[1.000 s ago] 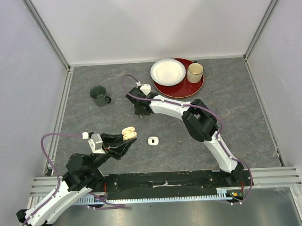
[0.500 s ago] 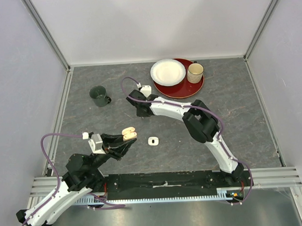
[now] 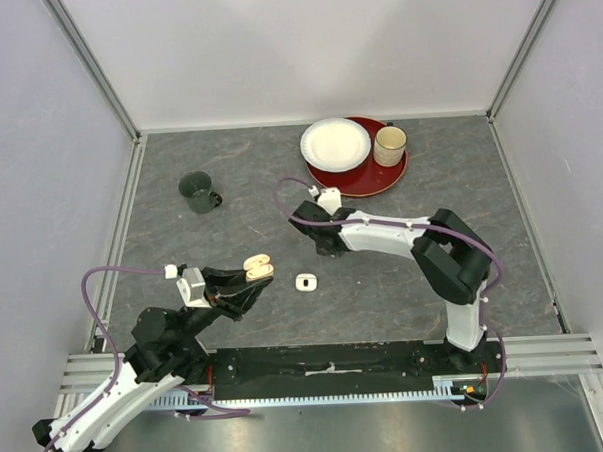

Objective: Insert the wireless bluetooth earbuds into the charging case
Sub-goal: Move the earbud to the center of the board.

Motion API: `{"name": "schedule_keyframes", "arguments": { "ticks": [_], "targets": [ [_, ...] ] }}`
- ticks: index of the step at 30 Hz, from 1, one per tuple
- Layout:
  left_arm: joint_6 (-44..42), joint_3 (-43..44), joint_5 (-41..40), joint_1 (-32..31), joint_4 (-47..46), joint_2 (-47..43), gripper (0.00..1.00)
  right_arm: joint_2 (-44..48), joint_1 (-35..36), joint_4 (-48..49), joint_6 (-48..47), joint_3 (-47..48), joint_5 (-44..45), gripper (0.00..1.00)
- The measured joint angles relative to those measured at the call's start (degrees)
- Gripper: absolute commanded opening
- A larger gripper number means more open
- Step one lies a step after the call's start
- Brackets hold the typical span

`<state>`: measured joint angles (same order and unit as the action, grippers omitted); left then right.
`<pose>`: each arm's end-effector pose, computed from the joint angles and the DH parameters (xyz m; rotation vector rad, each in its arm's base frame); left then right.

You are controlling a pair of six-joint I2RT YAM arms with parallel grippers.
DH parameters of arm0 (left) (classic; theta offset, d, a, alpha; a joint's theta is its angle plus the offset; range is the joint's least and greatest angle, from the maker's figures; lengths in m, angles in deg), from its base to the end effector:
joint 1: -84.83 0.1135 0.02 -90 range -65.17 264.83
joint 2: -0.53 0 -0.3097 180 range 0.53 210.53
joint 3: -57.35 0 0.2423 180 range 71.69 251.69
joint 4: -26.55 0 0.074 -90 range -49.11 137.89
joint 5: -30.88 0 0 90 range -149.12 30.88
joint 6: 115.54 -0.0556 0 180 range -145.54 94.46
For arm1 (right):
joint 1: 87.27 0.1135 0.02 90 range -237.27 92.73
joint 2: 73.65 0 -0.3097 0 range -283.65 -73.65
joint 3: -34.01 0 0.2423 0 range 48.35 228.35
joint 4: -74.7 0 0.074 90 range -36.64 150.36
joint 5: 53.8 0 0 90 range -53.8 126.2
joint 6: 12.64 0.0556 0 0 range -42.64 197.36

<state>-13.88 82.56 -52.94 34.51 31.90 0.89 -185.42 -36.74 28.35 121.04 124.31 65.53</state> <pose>0.0286 -0.0439 0.2604 0.5209 1.1868 -1.0013 0.2795 0.2966 0.1990 -0.0214 2.5124 -0.0866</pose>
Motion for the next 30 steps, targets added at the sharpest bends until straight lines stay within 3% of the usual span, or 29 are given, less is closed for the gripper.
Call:
{"name": "schedule_keyframes", "arguments": {
  "ticks": [11, 21, 30],
  "targets": [
    [0.02, 0.02, 0.11, 0.0, 0.76, 0.0, 0.02, 14.62, -0.11, 1.55, 0.31, -20.09, -1.62, 0.27],
    [0.39, 0.02, 0.0, 0.0, 0.57, 0.0, 0.02, 17.44, -0.13, 4.81, 3.85, -23.61, -5.79, 0.33],
    [1.14, 0.76, 0.37, 0.0, -0.39, 3.02, 0.02, 18.18, -0.22, 7.17, 5.84, -24.87, -7.15, 0.48]
  ]
}}
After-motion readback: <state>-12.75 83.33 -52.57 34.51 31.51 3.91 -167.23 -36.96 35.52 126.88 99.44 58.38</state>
